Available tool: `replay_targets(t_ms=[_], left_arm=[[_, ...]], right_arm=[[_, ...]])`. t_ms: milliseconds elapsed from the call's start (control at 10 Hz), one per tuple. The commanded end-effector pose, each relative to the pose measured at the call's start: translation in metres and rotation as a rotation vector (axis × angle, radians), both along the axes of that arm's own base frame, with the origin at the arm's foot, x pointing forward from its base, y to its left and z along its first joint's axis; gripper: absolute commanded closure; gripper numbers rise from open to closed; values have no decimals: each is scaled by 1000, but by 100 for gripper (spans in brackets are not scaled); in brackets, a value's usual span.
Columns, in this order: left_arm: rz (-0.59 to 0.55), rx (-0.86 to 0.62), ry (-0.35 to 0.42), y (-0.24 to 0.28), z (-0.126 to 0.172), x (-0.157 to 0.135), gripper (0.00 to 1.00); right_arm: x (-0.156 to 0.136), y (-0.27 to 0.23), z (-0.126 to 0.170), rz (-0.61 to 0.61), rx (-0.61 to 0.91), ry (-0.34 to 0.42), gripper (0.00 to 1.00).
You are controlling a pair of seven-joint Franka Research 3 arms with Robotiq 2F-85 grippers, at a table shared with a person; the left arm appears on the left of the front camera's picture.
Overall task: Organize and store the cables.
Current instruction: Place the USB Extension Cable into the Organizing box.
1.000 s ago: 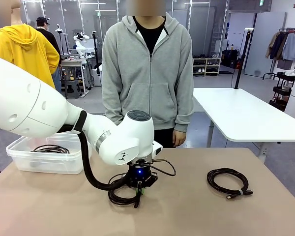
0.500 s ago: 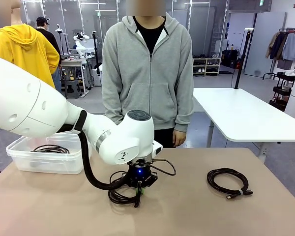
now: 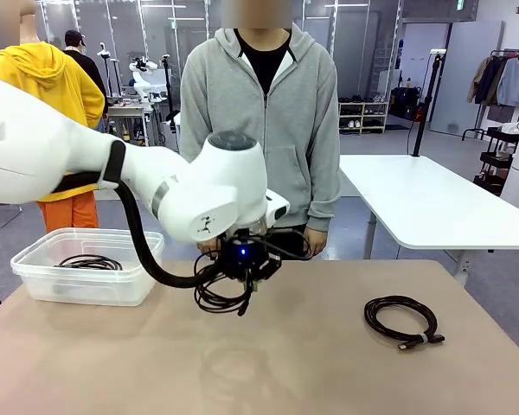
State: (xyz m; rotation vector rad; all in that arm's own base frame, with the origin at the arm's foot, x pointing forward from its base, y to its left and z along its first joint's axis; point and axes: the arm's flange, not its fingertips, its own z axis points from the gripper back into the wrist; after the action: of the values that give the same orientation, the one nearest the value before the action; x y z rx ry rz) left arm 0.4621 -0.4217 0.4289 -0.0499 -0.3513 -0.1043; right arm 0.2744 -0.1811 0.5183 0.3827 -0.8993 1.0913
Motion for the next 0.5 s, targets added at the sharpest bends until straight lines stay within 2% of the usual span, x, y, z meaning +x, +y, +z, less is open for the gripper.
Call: replay_targets(t_ms=[0,100,200,400], left_arm=[[-31,10,-16,13,-4,-12,100],[-40,20,-31,13,-3,-15,100],[-19,0,-12,2,10,-6,100],[-19,0,-12,2,10,-6,100]], right_arm=[[0,1,0,1,-2,0,0],[0,1,0,1,-2,0,0],[0,1,0,1,-2,0,0],[0,1,0,1,-2,0,0]])
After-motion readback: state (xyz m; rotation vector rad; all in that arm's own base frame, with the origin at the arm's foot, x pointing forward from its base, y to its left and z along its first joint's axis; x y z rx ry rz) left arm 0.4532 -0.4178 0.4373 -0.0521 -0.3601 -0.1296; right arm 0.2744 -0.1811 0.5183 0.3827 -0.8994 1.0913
